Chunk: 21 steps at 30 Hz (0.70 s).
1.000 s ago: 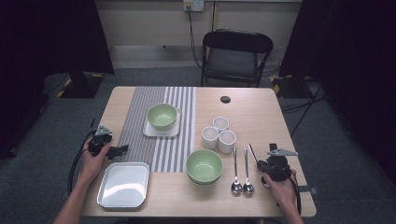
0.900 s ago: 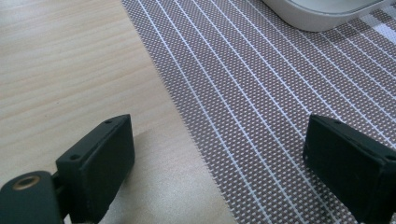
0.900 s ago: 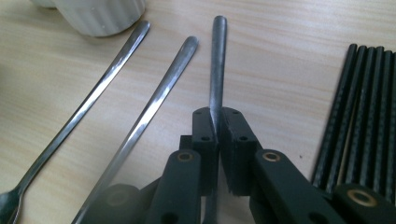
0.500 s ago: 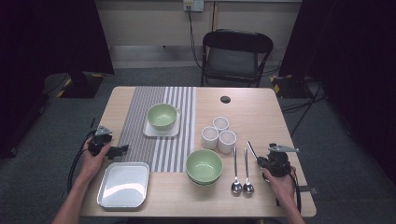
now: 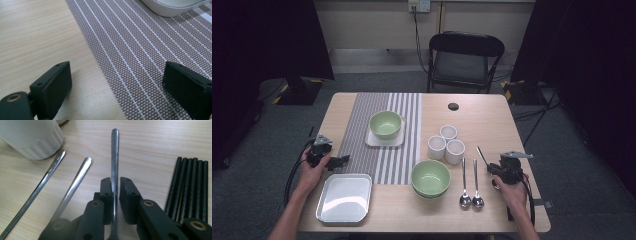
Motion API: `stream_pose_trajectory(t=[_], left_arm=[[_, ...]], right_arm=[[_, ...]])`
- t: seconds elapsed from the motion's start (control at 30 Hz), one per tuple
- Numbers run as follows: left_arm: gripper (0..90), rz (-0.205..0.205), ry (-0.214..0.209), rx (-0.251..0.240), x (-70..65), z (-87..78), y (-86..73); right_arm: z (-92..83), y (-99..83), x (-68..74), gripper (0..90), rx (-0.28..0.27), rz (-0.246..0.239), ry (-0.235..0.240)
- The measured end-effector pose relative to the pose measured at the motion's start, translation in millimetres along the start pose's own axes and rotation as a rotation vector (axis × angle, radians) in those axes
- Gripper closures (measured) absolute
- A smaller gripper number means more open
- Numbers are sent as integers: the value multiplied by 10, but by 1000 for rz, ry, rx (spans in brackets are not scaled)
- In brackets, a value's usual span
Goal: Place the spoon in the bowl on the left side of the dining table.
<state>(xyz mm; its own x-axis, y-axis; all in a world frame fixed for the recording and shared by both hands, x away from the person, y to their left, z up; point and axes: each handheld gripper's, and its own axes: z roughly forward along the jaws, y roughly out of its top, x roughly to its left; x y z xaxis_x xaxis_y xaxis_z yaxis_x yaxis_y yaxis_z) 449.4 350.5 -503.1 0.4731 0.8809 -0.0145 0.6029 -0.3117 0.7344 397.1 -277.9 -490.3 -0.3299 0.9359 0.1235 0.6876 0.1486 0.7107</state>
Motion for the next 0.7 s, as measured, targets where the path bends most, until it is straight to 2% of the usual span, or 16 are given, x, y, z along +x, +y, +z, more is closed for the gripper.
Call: stream_pose_trajectory(t=[0.17, 0.33, 0.43, 0.7], left_arm=[[84, 0, 0, 0, 0, -1, 0], [84, 1, 1, 0, 1, -1, 0], [84, 1, 1, 0, 1, -1, 0], [83, -3, -2, -3, 0, 4, 0]], right_arm=[[-45, -35, -16, 806, 7, 11, 16], [-42, -42, -26, 851, 2, 11, 17], [-37, -41, -8, 854, 1, -7, 14], [-37, -32, 8, 859, 6, -16, 8]])
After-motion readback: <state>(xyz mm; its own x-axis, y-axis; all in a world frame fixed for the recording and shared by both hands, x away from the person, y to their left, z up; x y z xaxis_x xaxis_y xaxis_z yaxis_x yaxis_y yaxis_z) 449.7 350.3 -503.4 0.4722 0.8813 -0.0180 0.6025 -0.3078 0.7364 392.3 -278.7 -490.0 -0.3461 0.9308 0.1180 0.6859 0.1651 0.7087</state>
